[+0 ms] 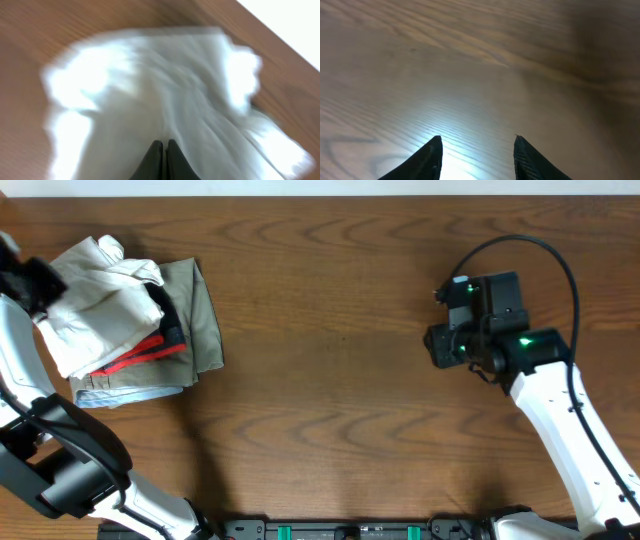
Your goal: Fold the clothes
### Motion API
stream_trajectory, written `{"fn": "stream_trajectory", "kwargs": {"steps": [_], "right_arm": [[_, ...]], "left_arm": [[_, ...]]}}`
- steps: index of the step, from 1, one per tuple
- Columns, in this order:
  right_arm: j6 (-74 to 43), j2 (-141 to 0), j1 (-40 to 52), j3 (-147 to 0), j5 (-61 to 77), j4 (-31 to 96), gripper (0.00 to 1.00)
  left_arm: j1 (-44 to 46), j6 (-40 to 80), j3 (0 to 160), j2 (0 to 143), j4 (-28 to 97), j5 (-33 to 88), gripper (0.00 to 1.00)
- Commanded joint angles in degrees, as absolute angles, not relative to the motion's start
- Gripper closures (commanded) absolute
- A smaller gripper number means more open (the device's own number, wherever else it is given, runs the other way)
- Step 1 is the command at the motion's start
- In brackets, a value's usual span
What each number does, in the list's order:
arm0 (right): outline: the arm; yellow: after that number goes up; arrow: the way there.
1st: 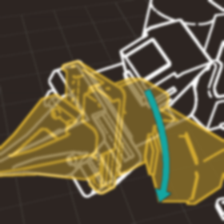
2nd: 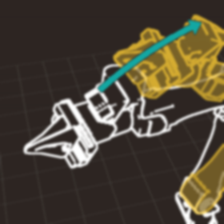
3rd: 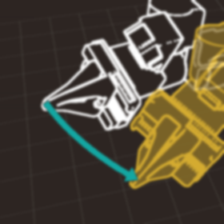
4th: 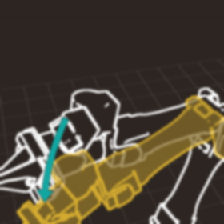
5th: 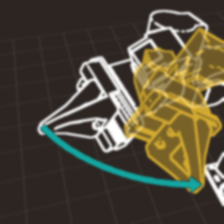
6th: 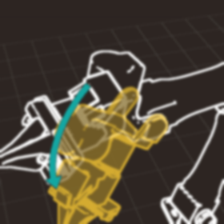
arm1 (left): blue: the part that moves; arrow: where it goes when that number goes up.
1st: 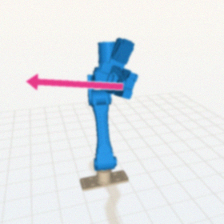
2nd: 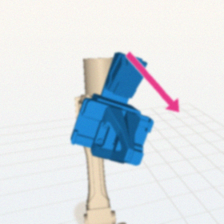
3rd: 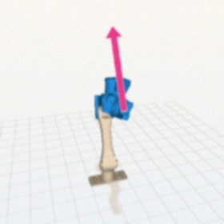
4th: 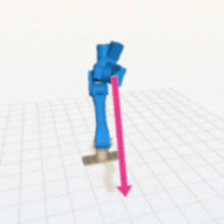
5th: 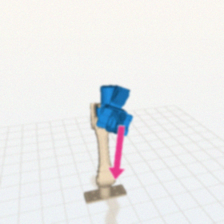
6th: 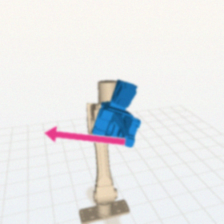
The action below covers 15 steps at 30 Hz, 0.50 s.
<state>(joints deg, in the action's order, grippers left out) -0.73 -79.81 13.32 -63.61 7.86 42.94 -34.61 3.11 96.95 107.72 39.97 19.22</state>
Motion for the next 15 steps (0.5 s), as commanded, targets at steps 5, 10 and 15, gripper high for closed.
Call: {"fn": "stream_trajectory", "kwargs": {"steps": [5,10,15], "right_arm": [[-0.1,-86.2,14.6,-63.7,8.8,40.9,0.55],[-0.1,-91.7,14.6,-63.7,8.8,40.9,0.56],[-0.1,-95.2,14.6,-63.7,8.8,41.0,0.55]], "left_arm": [[-26.6,-13.0,97.5,105.0,47.4,29.3,0.94],[-18.9,-13.7,97.5,105.0,47.4,3.6,0.94],[-13.5,-16.1,97.5,105.1,46.9,-2.7,0.93]]}}
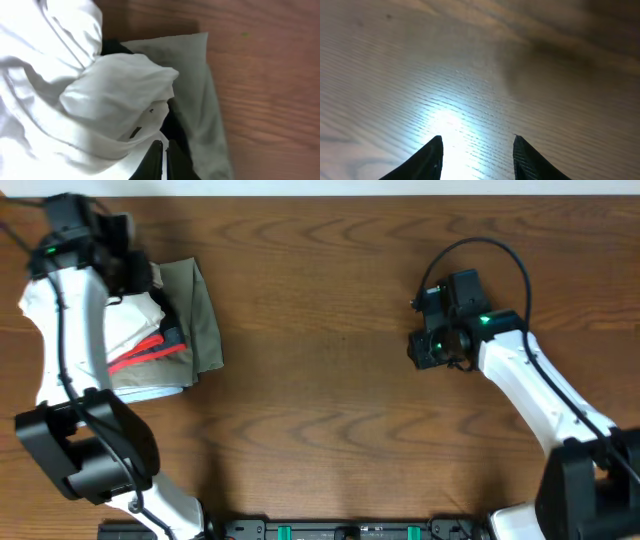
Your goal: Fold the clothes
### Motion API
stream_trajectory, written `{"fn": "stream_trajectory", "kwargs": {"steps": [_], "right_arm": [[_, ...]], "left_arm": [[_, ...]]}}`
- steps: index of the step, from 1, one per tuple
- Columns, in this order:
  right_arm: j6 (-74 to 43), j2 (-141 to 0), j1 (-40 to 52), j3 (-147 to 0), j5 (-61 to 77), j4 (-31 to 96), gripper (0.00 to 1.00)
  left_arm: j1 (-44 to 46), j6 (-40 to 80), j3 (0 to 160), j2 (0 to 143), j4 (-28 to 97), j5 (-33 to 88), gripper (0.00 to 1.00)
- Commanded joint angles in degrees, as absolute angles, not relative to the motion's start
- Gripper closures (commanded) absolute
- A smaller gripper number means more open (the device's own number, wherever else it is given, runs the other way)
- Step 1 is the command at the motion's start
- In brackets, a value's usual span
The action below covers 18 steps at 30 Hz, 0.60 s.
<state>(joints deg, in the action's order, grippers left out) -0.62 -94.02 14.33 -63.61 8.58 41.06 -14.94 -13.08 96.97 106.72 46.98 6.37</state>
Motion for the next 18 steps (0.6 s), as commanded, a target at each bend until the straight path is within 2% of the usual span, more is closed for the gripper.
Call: {"fn": "stream_trajectory", "kwargs": {"steps": [1,6,11,18], "right_arm": [[-0.1,-95.5,14.6,-63.7,8.8,41.0,0.55],[0.8,-95.6,14.6,-63.7,8.8,41.1,0.54],[1.0,-95.6,14.6,-63.7,8.8,40.9,0.53],[0.9,-95.6,14.6,-63.7,8.8,40.9,0.54]], "left_arm": [[-12.9,-16.1,97.4,105.1,46.9,-4.6,0.93],[-12.1,-16.5,97.4,105.2,47.8,-16.2,0.93],[-12.1,-18.4,97.4,105.2,52.5,-15.8,0.93],[-12.2,-19.3,97.4,106.4,52.2,-15.5,0.93]]}}
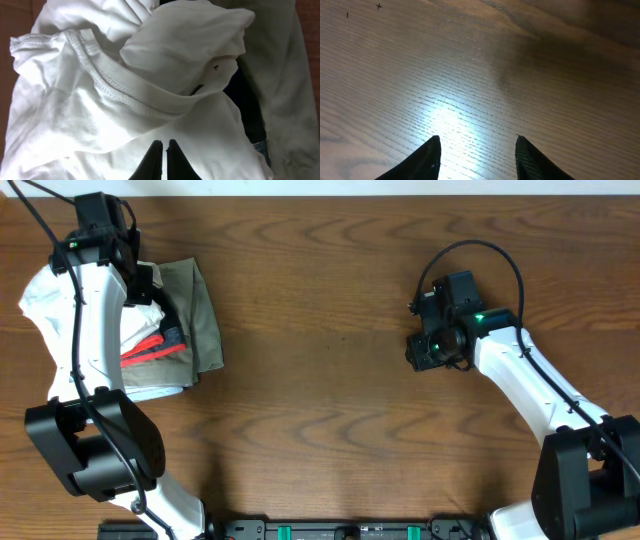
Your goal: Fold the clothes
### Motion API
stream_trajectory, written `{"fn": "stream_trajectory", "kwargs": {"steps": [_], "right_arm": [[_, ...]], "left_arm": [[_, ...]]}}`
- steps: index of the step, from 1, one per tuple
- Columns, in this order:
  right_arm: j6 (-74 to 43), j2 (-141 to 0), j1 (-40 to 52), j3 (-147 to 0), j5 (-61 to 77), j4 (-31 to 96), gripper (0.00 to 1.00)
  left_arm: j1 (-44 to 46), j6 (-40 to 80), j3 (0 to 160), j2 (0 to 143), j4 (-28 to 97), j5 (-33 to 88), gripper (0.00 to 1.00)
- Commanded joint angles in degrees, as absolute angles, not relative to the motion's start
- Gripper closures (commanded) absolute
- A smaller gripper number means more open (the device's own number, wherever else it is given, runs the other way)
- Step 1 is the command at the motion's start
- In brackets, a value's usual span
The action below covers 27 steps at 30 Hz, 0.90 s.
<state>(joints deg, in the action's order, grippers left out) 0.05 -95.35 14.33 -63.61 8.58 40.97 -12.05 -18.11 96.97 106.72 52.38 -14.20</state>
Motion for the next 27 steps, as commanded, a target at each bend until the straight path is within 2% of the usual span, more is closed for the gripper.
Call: {"fn": "stream_trajectory", "kwargs": {"steps": [1,14,21,27], "right_arm": [[0.9,-95.6,14.6,-63.7,8.8,40.9,0.53],[0.9,-95.6,14.6,-63.7,8.8,41.6,0.54],[0.9,-95.6,14.6,-63.7,8.8,42.1,0.53],[0.9,-95.6,14.6,-63.7,8.8,42.5,0.54]], "left_arm": [[-12.3,-19.3,97.4,107.0,51.8,-15.5,0.93],[-14.1,-19.1,97.3,113.9,38.2,-15.7,0.94],[-16.7,-10.7,97.3,113.8,28.1,-17.7,0.93],[-19.2,-7.1,97.3,114.3,26.7,-17.7,0.93]]}}
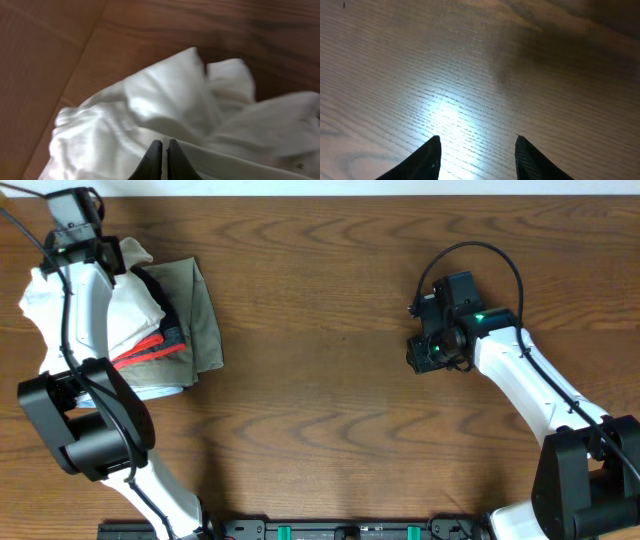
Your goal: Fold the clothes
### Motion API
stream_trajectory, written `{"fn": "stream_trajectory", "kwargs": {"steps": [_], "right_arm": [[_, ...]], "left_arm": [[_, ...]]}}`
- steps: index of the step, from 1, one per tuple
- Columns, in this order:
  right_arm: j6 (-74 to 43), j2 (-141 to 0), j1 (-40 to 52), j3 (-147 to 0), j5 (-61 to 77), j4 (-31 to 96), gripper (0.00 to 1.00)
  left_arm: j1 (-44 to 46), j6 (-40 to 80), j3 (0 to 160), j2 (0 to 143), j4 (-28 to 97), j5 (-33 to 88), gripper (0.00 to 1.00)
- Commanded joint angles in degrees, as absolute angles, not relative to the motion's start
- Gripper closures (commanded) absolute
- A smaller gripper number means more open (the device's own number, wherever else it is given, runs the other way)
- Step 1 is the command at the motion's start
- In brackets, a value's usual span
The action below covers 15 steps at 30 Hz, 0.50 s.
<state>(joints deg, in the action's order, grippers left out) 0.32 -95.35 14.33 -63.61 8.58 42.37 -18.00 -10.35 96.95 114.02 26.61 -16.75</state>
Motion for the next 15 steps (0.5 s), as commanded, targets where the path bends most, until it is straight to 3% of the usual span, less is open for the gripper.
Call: {"fn": "stream_trajectory", "kwargs": {"steps": [1,15], "right_arm": [[0.9,-95.6,14.6,-63.7,8.8,42.4,0.54],[0.9,-95.6,14.6,-63.7,8.8,43.0,0.53]], "left_arm": [[-19.7,-7.1,97.3,114.5,26.9,-17.7,0.93],[-25.3,-5.8,97.3,115.5,33.2,-17.7,0.92]]}}
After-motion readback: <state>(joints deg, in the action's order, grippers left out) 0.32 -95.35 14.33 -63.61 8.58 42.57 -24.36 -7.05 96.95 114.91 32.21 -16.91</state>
